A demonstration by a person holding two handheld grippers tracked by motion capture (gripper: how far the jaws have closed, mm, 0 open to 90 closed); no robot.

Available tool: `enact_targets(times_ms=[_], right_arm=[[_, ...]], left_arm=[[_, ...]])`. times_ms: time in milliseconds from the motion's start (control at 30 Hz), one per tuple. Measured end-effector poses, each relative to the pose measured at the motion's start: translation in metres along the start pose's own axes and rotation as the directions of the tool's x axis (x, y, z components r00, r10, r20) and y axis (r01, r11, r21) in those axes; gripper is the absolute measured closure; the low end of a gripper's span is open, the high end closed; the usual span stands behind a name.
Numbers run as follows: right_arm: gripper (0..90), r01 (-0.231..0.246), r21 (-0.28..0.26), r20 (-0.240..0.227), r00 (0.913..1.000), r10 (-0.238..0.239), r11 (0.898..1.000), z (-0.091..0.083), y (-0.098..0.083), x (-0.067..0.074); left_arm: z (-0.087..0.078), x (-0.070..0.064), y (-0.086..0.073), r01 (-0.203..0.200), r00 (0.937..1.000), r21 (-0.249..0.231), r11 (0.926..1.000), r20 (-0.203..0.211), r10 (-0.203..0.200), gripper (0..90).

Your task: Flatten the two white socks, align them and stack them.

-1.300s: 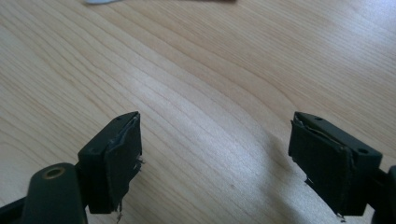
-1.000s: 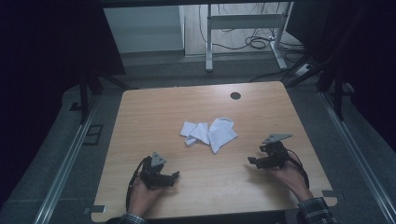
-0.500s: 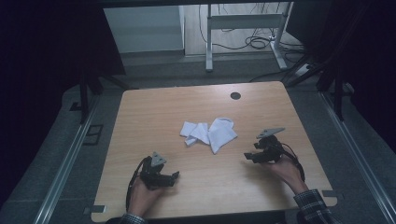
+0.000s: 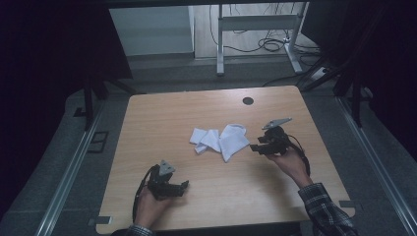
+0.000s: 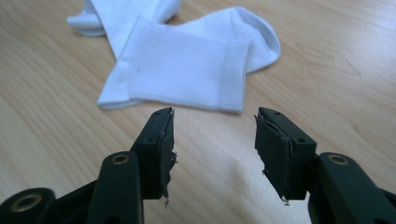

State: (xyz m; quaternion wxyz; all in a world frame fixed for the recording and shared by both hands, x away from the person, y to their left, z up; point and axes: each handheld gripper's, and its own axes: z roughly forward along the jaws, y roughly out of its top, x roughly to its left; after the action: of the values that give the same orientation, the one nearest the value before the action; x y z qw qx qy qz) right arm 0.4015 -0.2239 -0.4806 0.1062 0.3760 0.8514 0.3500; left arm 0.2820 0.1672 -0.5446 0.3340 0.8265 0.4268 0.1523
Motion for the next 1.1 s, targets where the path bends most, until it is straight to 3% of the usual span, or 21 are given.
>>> enact_targets(times_ms=[467, 733, 1100], right_arm=[[66.6, -0.012, 0.029, 0.020, 0.9997, 0.011, 1.000, 0.032, 0.023, -0.009], [63.0, -0.017, 0.053, 0.030, 0.9994, 0.015, 0.998, 0.054, 0.029, -0.013], [55.7, -0.015, 0.092, 0.051, 0.9986, 0.010, 0.996, 0.074, 0.022, -0.014]], left_arm=[[0.000, 0.000, 0.000, 0.000, 1.0000, -0.001, 1.0000, 0.000, 0.000, 11.4], [0.000, 0.000, 0.000, 0.002, 1.0000, -0.001, 1.0000, 0.000, -0.002, 11.4], [0.000, 0.000, 0.000, 0.002, 1.0000, -0.002, 1.0000, 0.000, -0.002, 11.4]])
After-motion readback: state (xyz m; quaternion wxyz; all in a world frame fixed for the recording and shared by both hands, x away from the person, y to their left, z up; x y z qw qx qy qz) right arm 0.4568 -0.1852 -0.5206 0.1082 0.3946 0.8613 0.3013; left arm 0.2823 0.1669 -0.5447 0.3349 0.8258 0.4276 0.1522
